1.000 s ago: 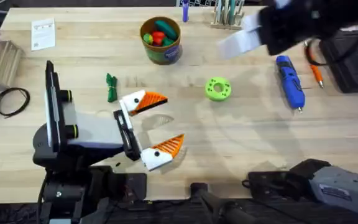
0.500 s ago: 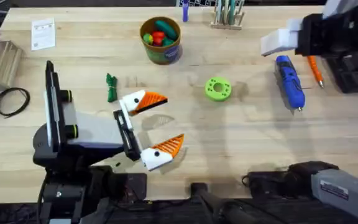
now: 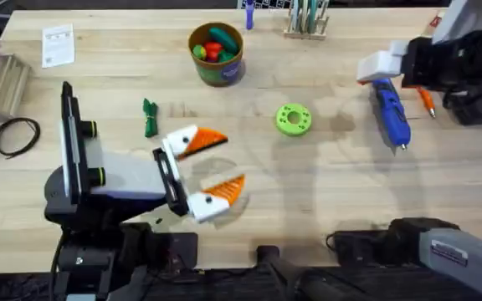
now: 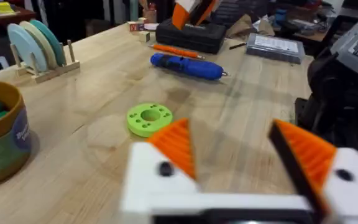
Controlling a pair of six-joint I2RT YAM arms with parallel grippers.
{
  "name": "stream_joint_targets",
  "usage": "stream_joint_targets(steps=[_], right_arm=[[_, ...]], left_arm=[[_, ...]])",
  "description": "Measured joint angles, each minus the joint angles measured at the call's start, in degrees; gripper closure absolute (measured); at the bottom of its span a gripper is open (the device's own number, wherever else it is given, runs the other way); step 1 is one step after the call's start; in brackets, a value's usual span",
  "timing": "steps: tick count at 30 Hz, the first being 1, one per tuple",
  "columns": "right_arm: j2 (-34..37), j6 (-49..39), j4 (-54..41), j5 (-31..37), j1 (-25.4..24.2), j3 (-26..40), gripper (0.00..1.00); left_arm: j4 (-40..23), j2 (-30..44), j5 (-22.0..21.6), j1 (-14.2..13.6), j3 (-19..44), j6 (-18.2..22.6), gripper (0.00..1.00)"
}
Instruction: Pick up the gripper from the table and insert it into the empty holder that is missing its gripper. Then pick up a screw, insert it into the mounting hole, and use the screwdriver to tighten it. Finally, clean up the table by picking up the vegetable and placing it into the bucket.
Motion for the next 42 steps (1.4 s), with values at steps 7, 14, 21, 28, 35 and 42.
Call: stream_joint_targets(steps=[7, 14, 21, 28, 35, 42], right_arm=[[0.4, 0.3, 3.1, 0.0, -4.6, 0.0, 0.086], [5.5, -5.0, 6.8, 4.6, -7.6, 0.0, 0.081], [8.9, -10.6, 7.2, 10.7, -7.7, 0.0, 0.018], [13.9, -14.5, 7.4, 12.6, -8.9, 0.0, 0.01], [20.3, -15.5, 9.1, 13.1, -9.3, 0.0, 0.01], [26.3, -18.3, 12.5, 12.4, -10.8, 0.0, 0.01]], left_arm=[[0.0, 0.0, 0.0, 0.0, 0.0, 0.2, 0.993], [0.0, 0.0, 0.0, 0.0, 0.0, 0.2, 0.995], [0.0, 0.0, 0.0, 0.0, 0.0, 0.2, 0.995], [0.0, 0.0, 0.0, 0.0, 0.0, 0.2, 0.995], [0.0, 0.0, 0.0, 0.0, 0.0, 0.2, 0.995], [0.0, 0.0, 0.0, 0.0, 0.0, 0.2, 0.995]])
